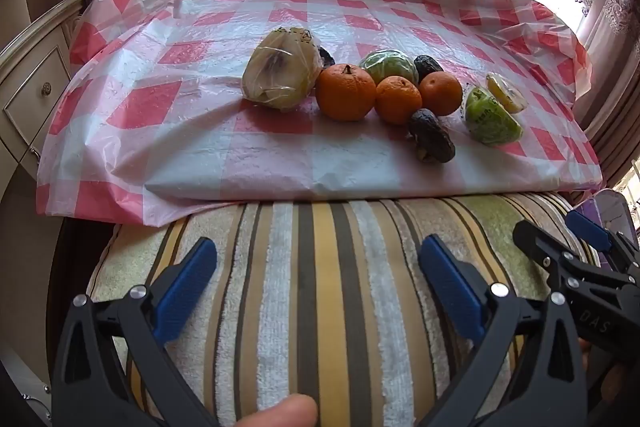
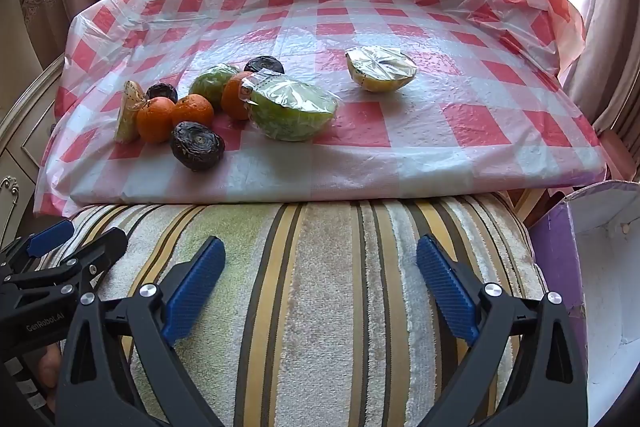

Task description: Organize fruits

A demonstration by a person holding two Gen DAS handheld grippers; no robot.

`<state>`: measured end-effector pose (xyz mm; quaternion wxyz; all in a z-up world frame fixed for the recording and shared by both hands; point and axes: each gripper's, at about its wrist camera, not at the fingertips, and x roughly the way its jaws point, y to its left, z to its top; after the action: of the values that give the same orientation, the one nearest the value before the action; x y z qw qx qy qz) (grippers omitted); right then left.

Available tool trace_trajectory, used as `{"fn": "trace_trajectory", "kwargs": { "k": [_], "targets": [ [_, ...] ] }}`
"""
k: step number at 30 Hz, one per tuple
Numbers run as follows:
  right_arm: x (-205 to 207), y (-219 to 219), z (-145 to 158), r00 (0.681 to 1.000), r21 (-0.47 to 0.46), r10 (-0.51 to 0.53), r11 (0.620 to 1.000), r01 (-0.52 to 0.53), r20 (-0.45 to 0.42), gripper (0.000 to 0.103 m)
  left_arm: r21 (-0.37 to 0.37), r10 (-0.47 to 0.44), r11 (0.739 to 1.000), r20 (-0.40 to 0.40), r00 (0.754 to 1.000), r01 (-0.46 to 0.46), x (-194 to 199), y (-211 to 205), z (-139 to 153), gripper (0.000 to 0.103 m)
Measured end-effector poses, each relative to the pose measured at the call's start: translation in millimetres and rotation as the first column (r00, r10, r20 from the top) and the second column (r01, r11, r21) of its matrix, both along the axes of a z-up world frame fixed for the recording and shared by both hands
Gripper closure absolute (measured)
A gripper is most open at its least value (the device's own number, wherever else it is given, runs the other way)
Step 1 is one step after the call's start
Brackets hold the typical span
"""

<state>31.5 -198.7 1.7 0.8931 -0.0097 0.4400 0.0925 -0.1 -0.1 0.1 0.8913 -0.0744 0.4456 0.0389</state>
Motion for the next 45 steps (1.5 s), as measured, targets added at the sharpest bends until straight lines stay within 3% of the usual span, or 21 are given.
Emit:
{"fn": "trace_trajectory", "kwargs": {
  "k": [19, 26, 30, 33, 37, 41, 45],
  "targets": [
    [2, 2, -1, 1.0, -0.008, 0.003, 1.0, -0.003, -0.01, 0.006, -0.01, 0.0, 1.0, -0.004, 1.0, 0.0, 0, 0, 0, 0.001],
    [5, -3, -6, 1.0, 0.024, -0.001, 1.0, 0.001, -0.025, 0.004, -0.066, 0.011, 0.998, 0.005, 1.0, -0.011, -3, 7, -2, 0.001],
    [6, -6, -3, 0.999, 0.049, 0.008, 0.999, -0.005, -0.046, 0.004, -0.082, 0.013, 0.997, 0.032, 0.999, -0.01, -10, 6, 4, 0.001],
    [6, -7, -3, 0.999, 0.052, 0.017, 0.999, -0.015, -0.04, 0.004, -0.154, 0.0, 0.988, 0.109, 0.994, 0.017, -15, 14, 17, 0.001],
    [5, 0, 3, 1.0, 0.015, 0.015, 1.0, -0.015, -0.011, 0.005, -0.112, -0.026, 0.993, 0.201, 0.979, 0.049, -11, 13, 40, 0.001],
    [20, 2, 15, 1.0, 0.069, 0.024, 0.997, -0.024, 0.002, 0.005, -0.226, 0.003, 0.973, 0.196, 0.981, 0.042, 22, 36, 41, 0.012],
    [44, 0, 20, 1.0, 0.118, 0.01, 0.993, -0.009, -0.006, 0.005, -0.334, 0.042, 0.943, 0.143, 0.989, 0.009, 60, 65, 29, 0.015]
  ]
}}
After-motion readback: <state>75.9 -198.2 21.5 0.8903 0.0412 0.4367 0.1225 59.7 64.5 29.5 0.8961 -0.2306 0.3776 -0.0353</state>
